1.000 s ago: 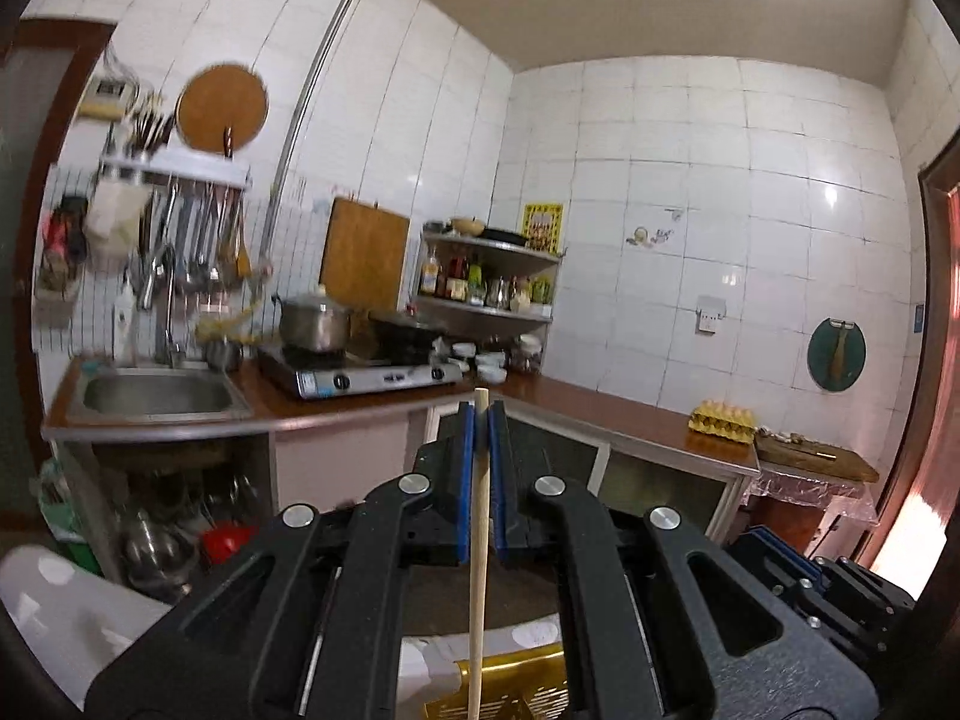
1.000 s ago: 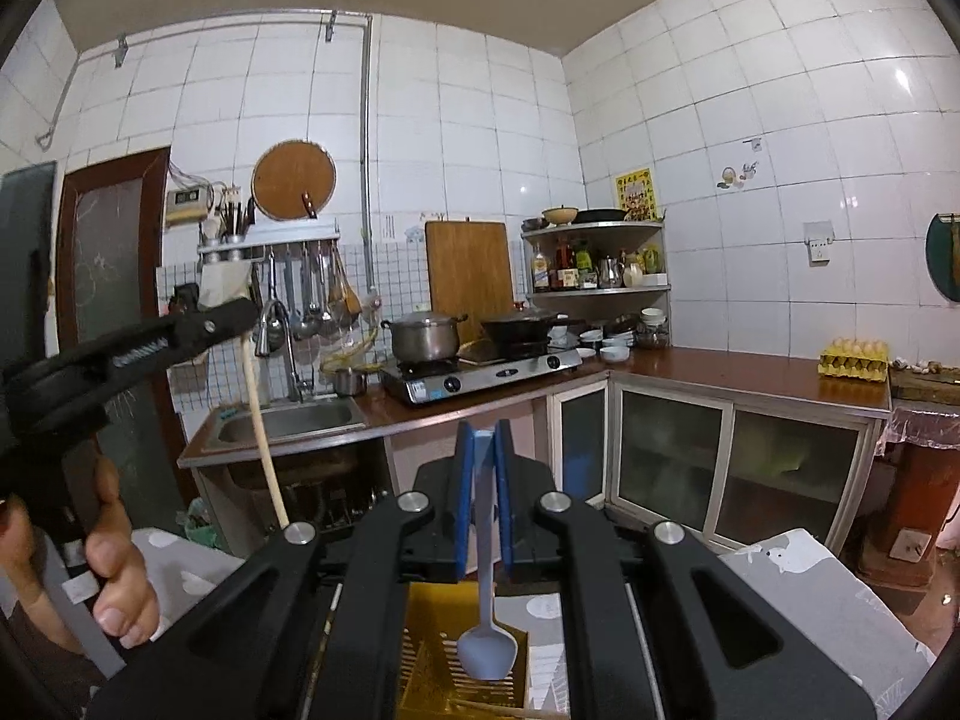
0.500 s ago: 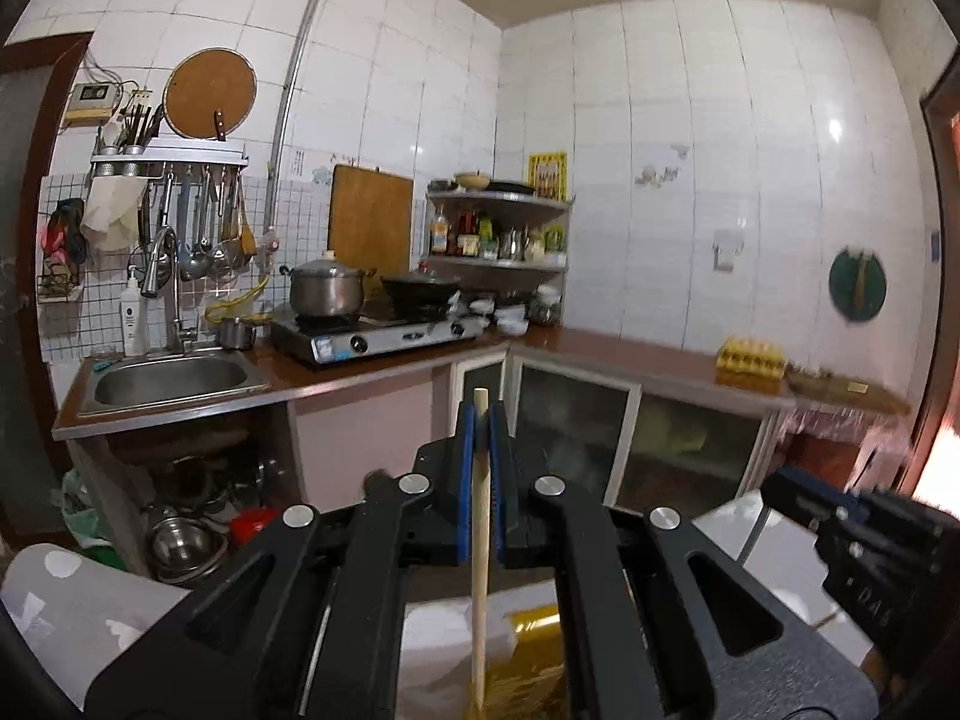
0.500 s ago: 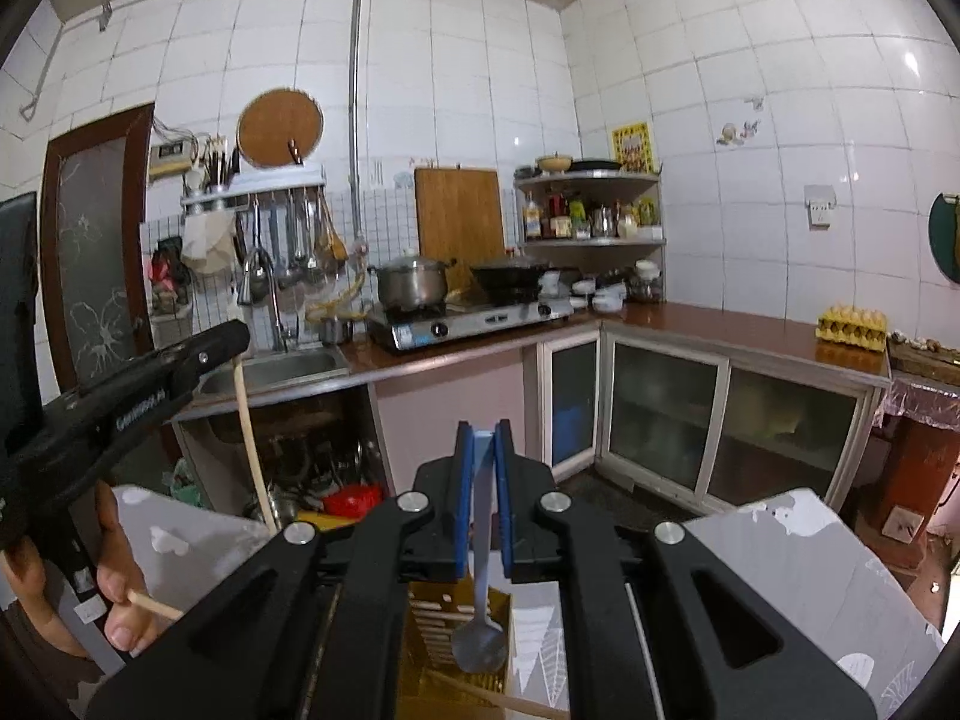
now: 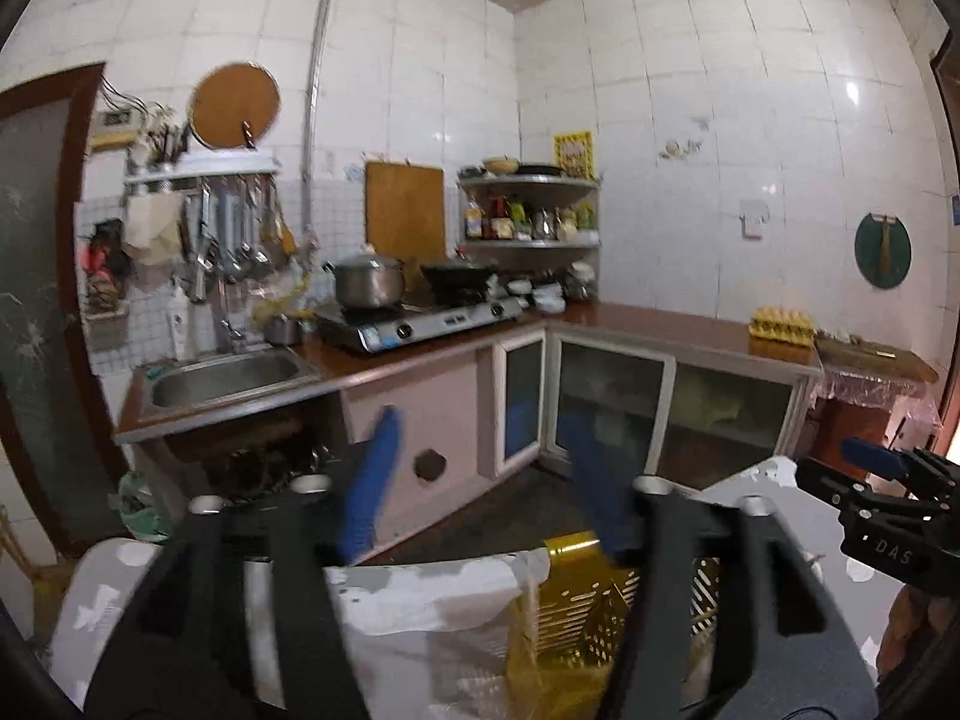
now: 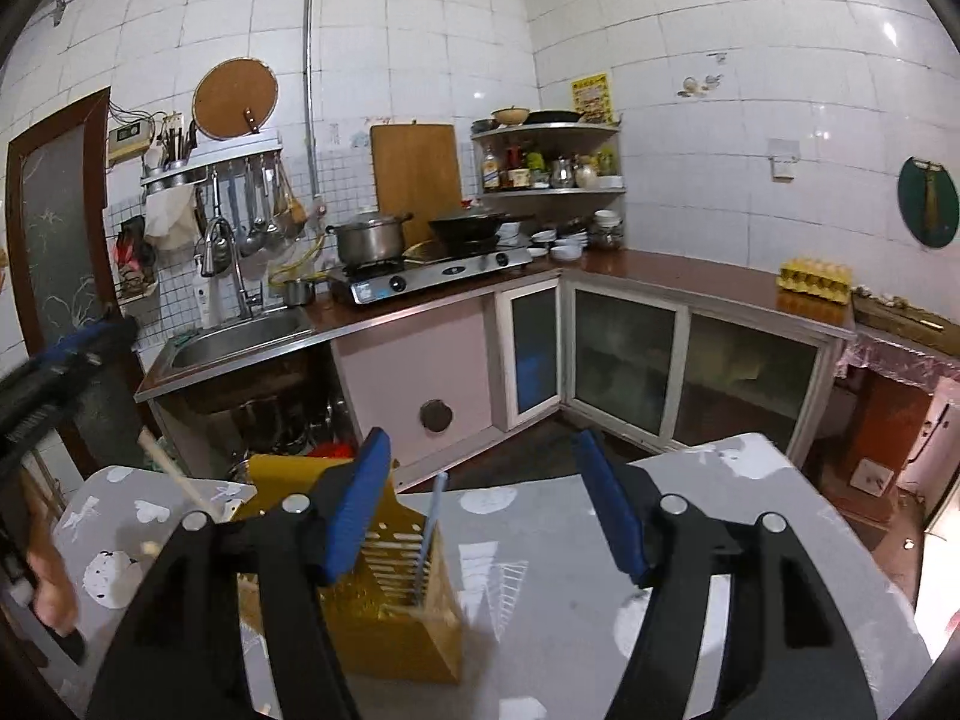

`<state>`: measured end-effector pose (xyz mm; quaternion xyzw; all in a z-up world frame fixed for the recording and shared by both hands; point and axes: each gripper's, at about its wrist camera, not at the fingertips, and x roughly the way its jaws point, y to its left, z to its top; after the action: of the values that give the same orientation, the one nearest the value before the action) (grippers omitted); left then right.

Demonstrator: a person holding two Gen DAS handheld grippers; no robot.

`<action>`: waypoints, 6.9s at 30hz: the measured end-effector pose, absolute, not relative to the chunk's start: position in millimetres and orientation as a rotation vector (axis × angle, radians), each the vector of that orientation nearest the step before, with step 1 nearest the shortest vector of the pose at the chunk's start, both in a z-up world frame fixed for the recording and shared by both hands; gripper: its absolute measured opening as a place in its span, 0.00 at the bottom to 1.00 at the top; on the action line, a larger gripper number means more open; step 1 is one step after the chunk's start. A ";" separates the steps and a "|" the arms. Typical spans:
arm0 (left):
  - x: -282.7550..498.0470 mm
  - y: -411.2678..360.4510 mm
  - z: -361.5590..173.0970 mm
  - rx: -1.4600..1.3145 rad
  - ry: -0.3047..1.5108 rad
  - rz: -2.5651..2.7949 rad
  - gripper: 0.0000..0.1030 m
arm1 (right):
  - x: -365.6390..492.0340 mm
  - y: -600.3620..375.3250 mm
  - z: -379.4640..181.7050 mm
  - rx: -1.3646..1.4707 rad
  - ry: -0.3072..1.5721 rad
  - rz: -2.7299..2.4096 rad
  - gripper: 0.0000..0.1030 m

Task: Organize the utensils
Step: 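Drop the chopstick and spoon into the holder by opening both tools, then move both open tools back toward the remaining utensils on the table, then grasp a wooden chopstick with the right tool while the left tool grasps another chopstick, then lift both held chopsticks and carry them over the yellow holder, then lower the chopsticks into the holder and open both tools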

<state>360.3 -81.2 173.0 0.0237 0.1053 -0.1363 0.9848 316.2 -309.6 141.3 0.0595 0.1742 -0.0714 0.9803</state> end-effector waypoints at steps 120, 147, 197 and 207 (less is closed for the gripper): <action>251.0 -19.5 54.9 -0.016 0.626 -0.196 0.04 | 235.2 -274.8 18.5 0.141 0.682 -0.092 0.25; 282.8 -23.2 42.1 -0.030 0.685 -0.205 0.04 | 264.9 -272.1 -5.8 0.164 0.777 -0.118 0.05; 220.9 -38.3 171.8 -0.084 0.275 -0.278 0.04 | 150.6 -260.1 166.9 0.074 0.058 -0.085 0.05; 269.0 -77.7 235.8 -0.098 0.128 -0.313 0.04 | 207.9 -269.2 224.0 0.116 -0.051 -0.092 0.05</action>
<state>269.0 -77.7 235.8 -0.0486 0.0636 -0.1559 0.9845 207.9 -269.2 224.0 0.0580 -0.0253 -0.0461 0.9969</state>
